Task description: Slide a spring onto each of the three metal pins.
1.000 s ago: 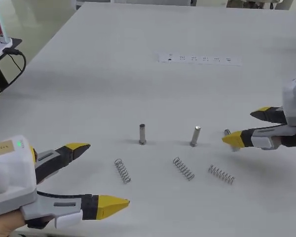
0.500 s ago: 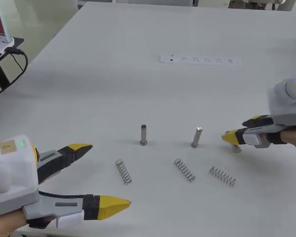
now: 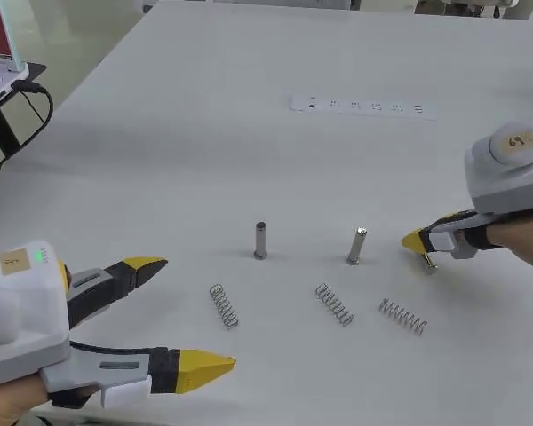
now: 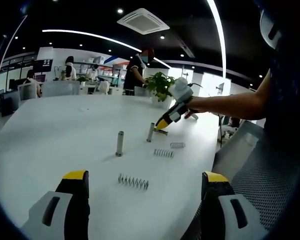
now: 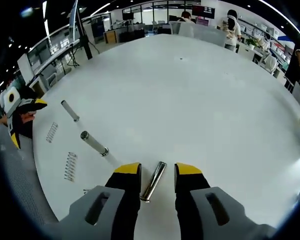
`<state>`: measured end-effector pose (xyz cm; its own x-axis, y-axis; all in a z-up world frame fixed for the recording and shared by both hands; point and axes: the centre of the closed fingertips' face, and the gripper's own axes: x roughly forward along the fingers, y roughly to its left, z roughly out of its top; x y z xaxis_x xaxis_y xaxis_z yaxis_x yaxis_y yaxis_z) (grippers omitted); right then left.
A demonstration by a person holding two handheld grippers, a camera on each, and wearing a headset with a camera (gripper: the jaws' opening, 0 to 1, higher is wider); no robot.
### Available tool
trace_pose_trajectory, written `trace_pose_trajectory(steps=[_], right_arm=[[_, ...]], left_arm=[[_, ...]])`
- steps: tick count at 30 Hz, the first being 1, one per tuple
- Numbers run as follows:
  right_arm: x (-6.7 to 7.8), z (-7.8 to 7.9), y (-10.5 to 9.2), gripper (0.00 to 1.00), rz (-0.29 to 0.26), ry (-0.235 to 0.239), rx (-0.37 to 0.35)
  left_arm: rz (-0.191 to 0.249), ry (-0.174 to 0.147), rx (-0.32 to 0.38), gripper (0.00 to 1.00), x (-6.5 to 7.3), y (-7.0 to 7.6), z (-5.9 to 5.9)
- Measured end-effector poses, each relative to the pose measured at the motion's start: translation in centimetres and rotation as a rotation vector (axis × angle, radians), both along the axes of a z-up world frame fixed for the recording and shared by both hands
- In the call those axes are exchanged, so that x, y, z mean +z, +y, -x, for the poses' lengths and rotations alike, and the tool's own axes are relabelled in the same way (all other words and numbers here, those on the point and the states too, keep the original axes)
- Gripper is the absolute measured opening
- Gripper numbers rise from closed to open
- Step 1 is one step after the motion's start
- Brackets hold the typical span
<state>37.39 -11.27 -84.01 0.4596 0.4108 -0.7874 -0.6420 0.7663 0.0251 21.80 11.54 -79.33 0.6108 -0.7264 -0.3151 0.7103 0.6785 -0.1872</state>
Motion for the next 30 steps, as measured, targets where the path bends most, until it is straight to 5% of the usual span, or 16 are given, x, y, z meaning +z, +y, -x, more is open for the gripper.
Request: trace_pose_trajectory(steps=[30], right_arm=[[-1.6,-0.2,-0.2,0.10,0.115,0.120,-0.083]], left_arm=[[0.003,0.008,0.000,0.88,-0.3,0.2,0.1]])
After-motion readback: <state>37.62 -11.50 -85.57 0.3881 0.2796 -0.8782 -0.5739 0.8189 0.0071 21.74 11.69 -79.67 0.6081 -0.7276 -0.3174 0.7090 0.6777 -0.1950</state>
